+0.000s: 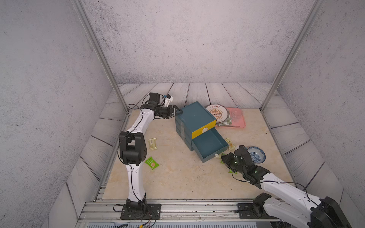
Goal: Take the cookies out of the drawer
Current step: Close the drawer in the storage box.
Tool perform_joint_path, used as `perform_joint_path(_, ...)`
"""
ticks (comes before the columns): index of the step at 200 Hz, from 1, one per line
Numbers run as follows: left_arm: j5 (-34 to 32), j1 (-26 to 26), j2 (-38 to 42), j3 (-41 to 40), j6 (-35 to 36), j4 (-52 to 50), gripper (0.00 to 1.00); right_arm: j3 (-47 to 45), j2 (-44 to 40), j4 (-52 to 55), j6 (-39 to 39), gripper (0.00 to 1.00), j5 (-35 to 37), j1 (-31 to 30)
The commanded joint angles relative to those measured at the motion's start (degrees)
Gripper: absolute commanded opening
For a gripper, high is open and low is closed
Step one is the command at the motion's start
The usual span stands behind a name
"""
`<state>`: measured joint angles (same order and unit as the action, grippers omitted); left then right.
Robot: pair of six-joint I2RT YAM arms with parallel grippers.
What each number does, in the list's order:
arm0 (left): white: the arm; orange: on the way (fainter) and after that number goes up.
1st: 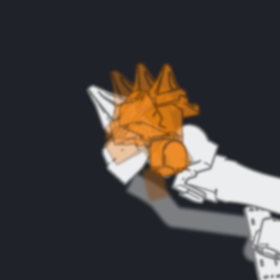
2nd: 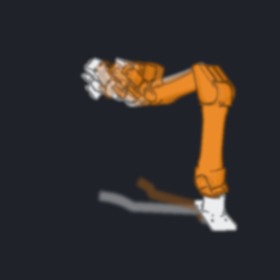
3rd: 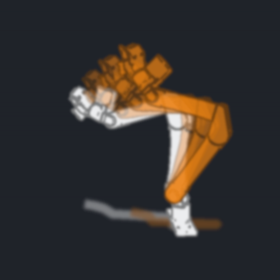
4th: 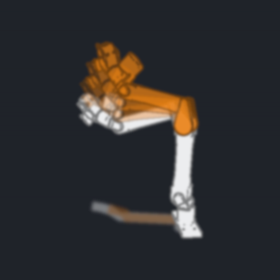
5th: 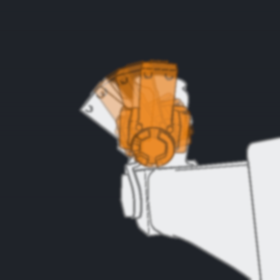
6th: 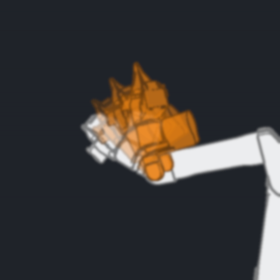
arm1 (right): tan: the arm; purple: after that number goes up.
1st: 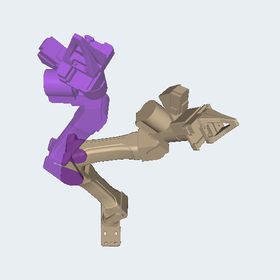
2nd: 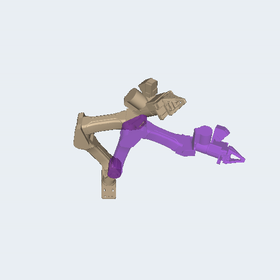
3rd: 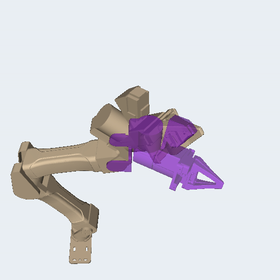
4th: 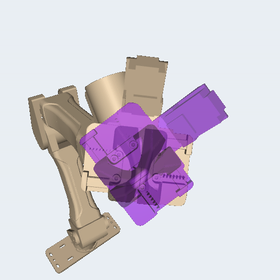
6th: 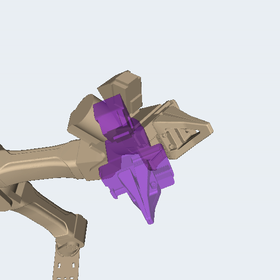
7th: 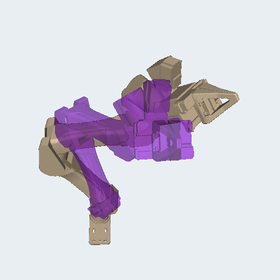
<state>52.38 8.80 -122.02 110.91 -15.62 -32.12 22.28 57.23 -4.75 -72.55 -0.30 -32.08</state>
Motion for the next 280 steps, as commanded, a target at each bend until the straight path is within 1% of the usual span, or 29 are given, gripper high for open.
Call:
perform_joint_path(1, -1.5, 0.9, -0.9, -2.8, 0.8, -6.5, 0.7, -0.7, 3.3, -14.1, -3.5, 0.0, 0.9, -0.1)
perform_joint_path(34, -0.8, 0.9, -0.8, -3.1, 0.5, -5.9, 0.71, 0.9, 9.4, -18.9, -3.2, 0.0, -0.1, -0.2)
perform_joint_path(56, -0.3, 0.9, -0.9, -3.1, 0.3, -5.6, 0.71, 1.6, 10.9, -21.6, -3.0, 0.0, 0.4, -0.1)
perform_joint_path(72, 0.3, 0.9, -1.0, -3.0, 0.1, -5.4, 0.71, 3.7, 12.2, -21.5, -1.7, 0.0, 0.3, -0.1)
perform_joint_path(89, 0.8, 0.8, -1.1, -2.9, -0.2, -5.1, 0.71, 6.9, 14.9, -21.6, 0.1, 0.0, -1.4, 0.0)
perform_joint_path(125, 1.9, 0.8, -1.3, -3.2, -0.6, -4.6, 0.71, 12.8, 22.8, -25.0, 0.3, 0.0, -4.6, 0.1)
perform_joint_path(145, 2.8, 0.7, -1.3, -3.2, -0.8, -4.0, 0.71, 16.1, 28.3, -27.8, -0.2, 0.0, -7.7, 0.1)
perform_joint_path(174, 4.3, 0.6, -1.3, -3.5, -1.0, -3.6, 0.72, 19.0, 36.3, -37.4, -2.7, 0.0, -10.1, 0.0)
perform_joint_path(196, 5.7, 0.1, -0.8, -4.6, -1.4, -2.5, 0.72, 22.2, 40.1, -39.8, -3.4, 0.0, -10.9, -0.9)
perform_joint_path(208, 6.9, -0.4, -0.5, -5.2, -2.1, -1.7, 0.74, 24.7, 41.3, -39.2, -3.1, 0.0, -11.3, -1.9)
perform_joint_path(236, 7.2, -2.5, 0.8, -6.2, -4.1, 0.4, 0.85, 30.9, 44.7, -37.2, -2.8, 0.0, -12.1, -5.2)
perform_joint_path(237, 7.2, -2.6, 0.7, -6.1, -4.2, 0.5, 0.88, 31.1, 44.9, -37.2, -2.8, 0.0, -12.1, -5.4)
perform_joint_path(239, 7.2, -2.8, 0.8, -6.0, -4.4, 0.6, 0.97, 31.4, 45.2, -37.0, -2.8, 0.0, -12.1, -5.6)
perform_joint_path(240, 7.2, -2.9, 0.9, -6.0, -4.4, 0.6, 0.99, 31.7, 45.3, -37.0, -2.8, 0.0, -12.2, -5.8)
perform_joint_path(280, 5.4, -6.5, 2.6, -4.6, -7.3, 1.6, 0.99, 36.8, 50.4, -38.0, -5.1, 0.0, -12.2, -10.7)
